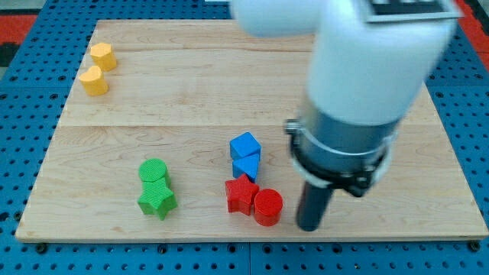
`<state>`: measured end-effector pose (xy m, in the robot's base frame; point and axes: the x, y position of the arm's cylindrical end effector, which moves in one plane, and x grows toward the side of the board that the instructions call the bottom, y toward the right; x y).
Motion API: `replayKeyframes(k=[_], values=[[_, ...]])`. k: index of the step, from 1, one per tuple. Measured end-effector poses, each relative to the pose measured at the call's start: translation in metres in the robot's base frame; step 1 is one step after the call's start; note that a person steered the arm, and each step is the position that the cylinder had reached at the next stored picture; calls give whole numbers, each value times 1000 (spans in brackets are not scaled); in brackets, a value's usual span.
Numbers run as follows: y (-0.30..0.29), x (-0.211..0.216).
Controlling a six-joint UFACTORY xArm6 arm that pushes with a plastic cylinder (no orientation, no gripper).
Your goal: Push the green blocks towards the center left of the board
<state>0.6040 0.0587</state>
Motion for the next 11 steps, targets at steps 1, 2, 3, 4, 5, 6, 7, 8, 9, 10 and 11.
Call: replayKeyframes(k=[1,2,3,4,5,6,7,8,9,10,11], values=[[-4,15],[-56,14],[-153,14],[-174,-25],[-174,-64],[-176,-101],[-161,-133],[-216,-146],[-239,-161],[-192,-184],[-250,-199]])
